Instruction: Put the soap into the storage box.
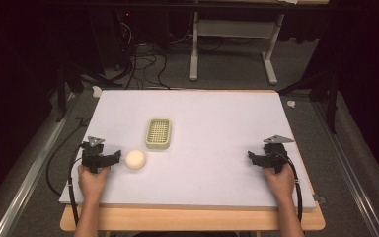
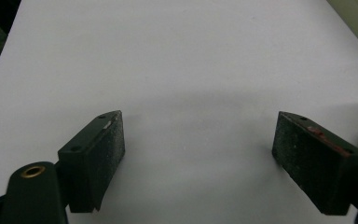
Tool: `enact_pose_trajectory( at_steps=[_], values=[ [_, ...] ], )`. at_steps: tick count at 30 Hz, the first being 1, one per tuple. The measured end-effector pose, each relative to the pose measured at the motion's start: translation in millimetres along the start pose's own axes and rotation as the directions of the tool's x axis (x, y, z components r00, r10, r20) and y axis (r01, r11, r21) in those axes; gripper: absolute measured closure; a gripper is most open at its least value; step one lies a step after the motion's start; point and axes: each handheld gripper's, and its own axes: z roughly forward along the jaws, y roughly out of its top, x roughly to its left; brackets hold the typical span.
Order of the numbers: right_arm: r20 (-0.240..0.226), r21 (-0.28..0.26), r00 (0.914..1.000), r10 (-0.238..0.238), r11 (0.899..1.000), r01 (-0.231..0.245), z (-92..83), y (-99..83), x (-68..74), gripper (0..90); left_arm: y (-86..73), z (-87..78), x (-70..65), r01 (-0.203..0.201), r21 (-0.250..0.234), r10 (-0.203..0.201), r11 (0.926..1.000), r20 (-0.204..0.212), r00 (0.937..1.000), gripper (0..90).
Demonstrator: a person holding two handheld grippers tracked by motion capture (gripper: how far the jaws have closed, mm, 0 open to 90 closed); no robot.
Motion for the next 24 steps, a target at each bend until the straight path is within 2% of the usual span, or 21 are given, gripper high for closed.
enact_pose_trajectory(
  at_steps=[24],
  values=[
    [0.000, 0.000, 1.0000, 0.001, 1.000, -0.001, 0.0, 0.1, -0.1, 24.3, 0.8, 0.0, 0.9, 0.003, 0.009, -0.003, 1.0000, 0.006, 1.0000, 17.4]
  ],
)
